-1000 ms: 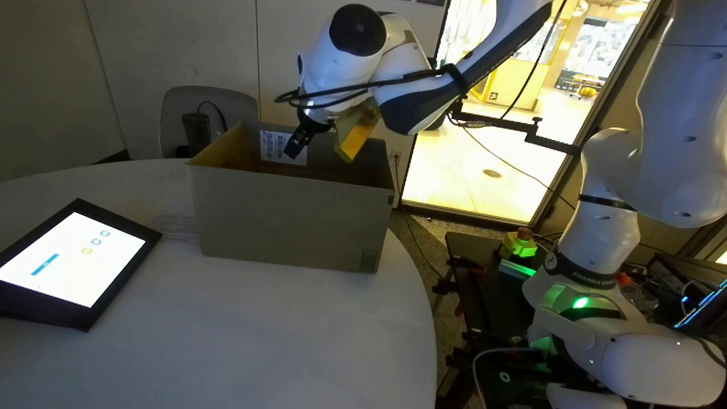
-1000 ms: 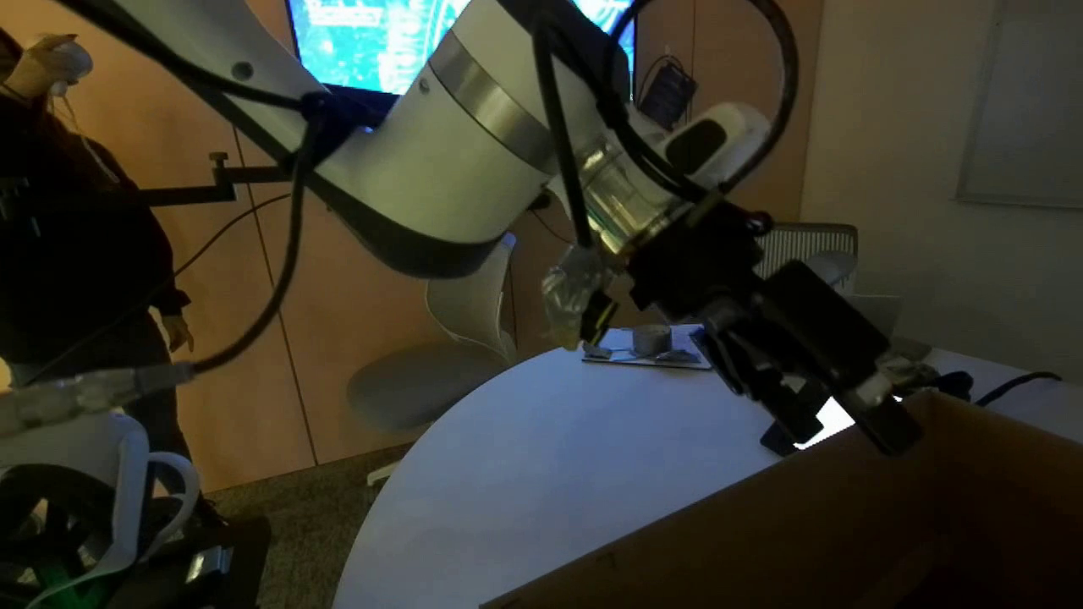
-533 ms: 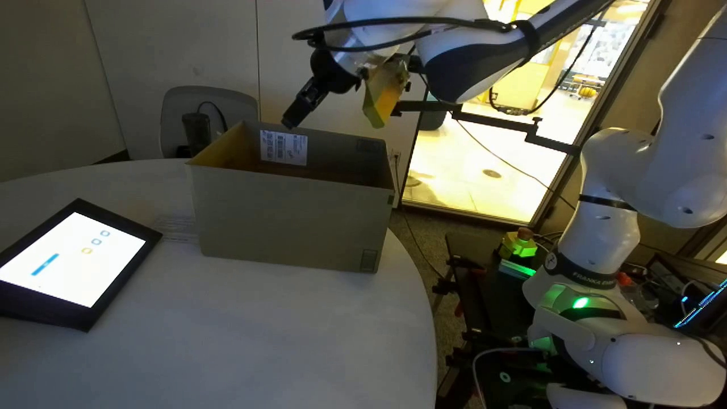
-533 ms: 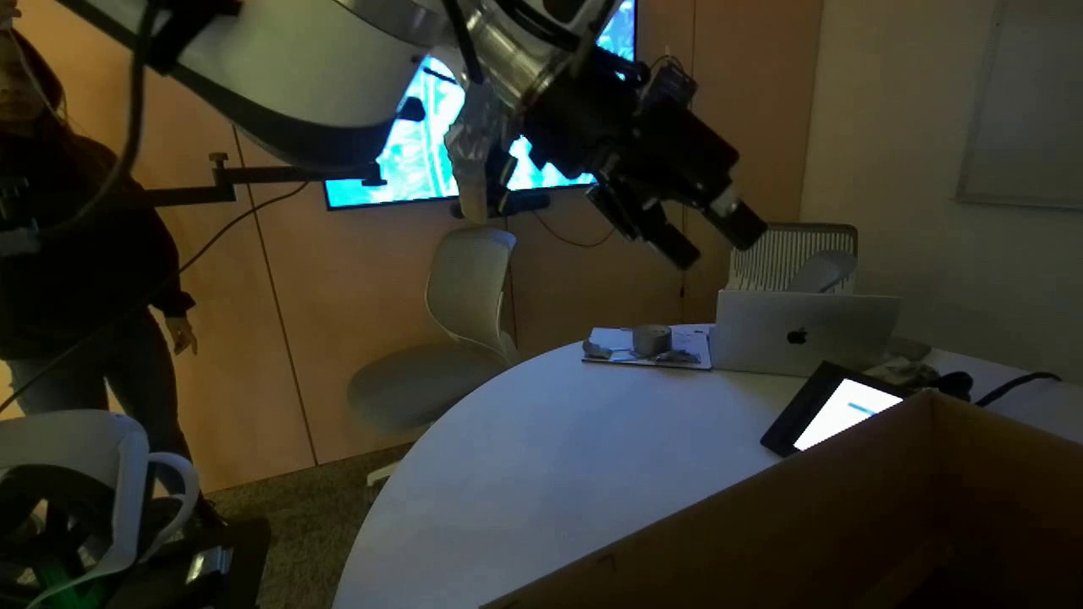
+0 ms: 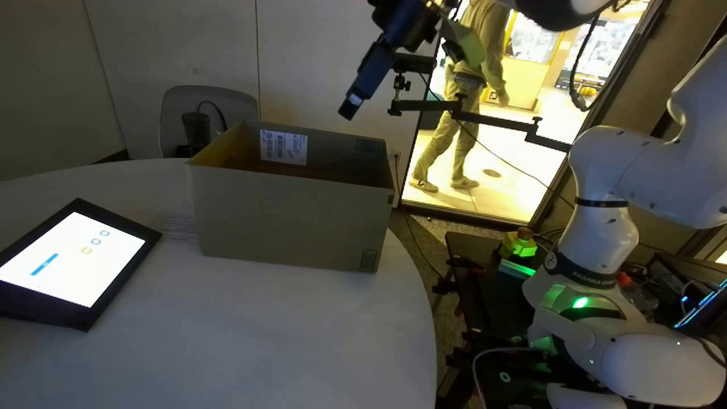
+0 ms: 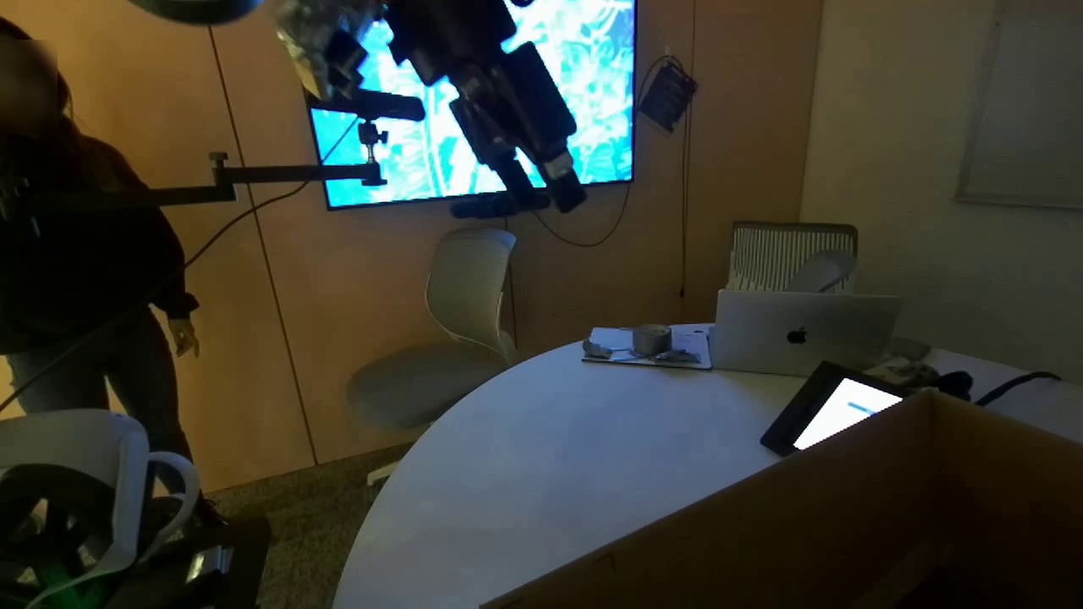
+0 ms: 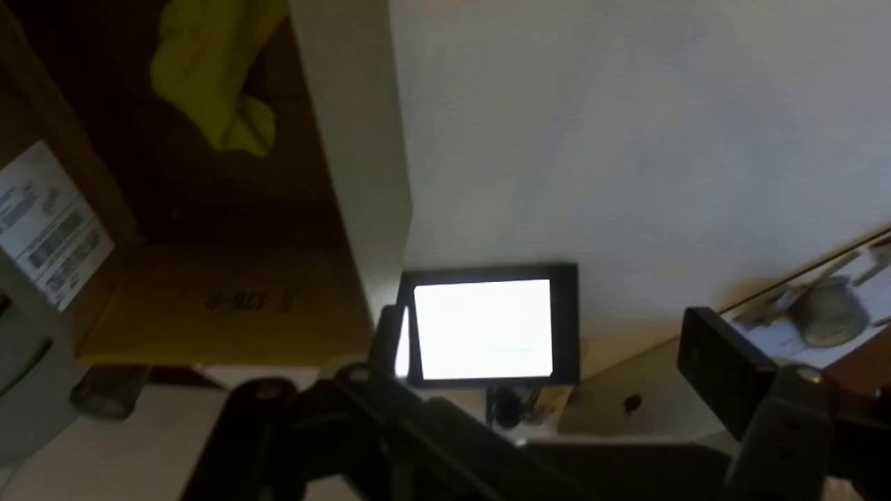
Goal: Put the marker on the towel, fold the towel, and then put the folded towel in the box
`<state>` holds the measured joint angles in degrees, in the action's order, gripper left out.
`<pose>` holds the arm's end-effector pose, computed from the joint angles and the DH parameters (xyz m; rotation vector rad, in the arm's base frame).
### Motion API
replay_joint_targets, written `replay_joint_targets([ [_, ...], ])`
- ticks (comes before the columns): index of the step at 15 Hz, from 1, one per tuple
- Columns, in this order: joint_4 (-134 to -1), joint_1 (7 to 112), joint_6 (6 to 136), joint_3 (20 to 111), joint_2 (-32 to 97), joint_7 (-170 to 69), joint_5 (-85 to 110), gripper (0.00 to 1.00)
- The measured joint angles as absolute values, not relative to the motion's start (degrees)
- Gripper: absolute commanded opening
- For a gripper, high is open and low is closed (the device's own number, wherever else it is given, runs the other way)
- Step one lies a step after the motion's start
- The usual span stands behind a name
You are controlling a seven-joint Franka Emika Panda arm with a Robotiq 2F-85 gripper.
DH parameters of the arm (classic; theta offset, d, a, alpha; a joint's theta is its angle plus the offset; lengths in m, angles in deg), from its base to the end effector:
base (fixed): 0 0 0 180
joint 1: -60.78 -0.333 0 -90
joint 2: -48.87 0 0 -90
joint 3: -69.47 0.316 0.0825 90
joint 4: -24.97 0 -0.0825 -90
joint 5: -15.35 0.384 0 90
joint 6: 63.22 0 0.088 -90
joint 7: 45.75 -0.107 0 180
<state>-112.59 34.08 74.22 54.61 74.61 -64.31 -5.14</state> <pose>0.4460 0.0806 0.5219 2.9950 0.1395 0.7222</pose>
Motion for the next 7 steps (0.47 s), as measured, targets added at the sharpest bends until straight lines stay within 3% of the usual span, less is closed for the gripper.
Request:
replay_joint_targets([
  [7, -108.22, 44.69, 49.06, 64.71, 84.65, -50.88, 14.05, 1.00],
])
